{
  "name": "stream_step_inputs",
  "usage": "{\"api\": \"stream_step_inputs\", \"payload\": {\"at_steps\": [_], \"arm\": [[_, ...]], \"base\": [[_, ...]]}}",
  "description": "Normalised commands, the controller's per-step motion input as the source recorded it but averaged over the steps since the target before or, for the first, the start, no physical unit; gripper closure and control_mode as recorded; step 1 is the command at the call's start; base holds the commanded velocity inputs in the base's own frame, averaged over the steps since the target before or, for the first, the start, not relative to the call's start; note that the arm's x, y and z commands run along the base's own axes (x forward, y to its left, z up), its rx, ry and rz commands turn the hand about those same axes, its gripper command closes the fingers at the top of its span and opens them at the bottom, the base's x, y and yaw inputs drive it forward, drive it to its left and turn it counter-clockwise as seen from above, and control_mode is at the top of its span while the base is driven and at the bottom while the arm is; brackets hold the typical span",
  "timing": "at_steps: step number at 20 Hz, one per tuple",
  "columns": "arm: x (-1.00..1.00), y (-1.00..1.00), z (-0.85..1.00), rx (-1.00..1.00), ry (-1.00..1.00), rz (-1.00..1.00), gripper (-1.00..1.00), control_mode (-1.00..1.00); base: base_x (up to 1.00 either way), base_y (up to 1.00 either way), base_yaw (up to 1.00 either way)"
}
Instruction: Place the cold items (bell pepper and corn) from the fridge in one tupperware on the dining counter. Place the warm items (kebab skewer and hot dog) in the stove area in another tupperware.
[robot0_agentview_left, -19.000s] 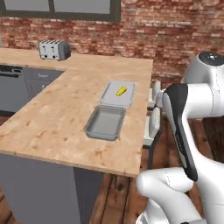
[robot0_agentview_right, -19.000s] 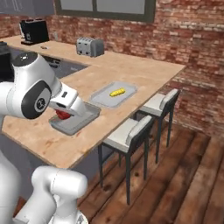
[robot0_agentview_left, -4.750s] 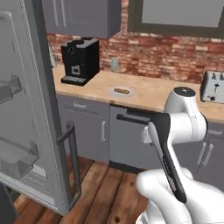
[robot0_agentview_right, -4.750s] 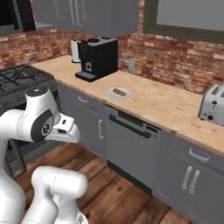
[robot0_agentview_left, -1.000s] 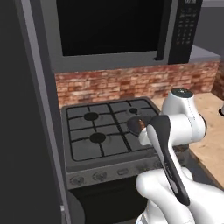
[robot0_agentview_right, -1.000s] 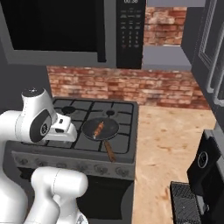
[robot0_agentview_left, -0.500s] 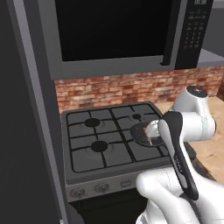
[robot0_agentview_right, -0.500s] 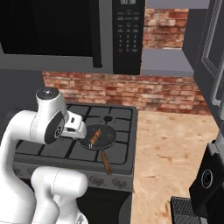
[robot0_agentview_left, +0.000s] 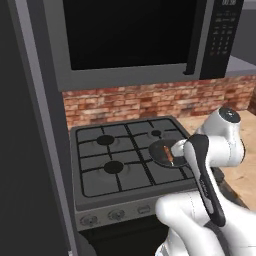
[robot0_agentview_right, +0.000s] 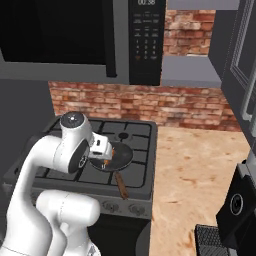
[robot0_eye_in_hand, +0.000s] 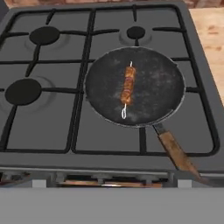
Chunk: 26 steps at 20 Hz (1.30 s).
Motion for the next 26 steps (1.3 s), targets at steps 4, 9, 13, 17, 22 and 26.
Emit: {"api": "stream_step_inputs", "payload": {"at_steps": [4, 9, 13, 17, 22, 26], "arm": [[0.74, -0.07, -0.13, 0.0, 0.75, 0.0, -1.0, -1.0], [0.47, 0.0, -0.27, 0.0, 0.2, 0.0, -1.0, -1.0], [0.14, 0.0, -0.41, 0.0, -0.15, 0.0, -1.0, -1.0], [0.19, 0.0, -0.34, 0.0, 0.11, 0.0, -1.0, -1.0], [0.33, 0.0, -0.25, 0.0, 0.42, 0.0, -1.0, -1.0], [0.4, 0.0, -0.25, 0.0, 0.11, 0.0, -1.0, -1.0]], "base": [[0.0, 0.0, 0.0], [0.0, 0.0, 0.0], [0.0, 0.0, 0.0], [0.0, 0.0, 0.0], [0.0, 0.0, 0.0], [0.0, 0.0, 0.0]]}}
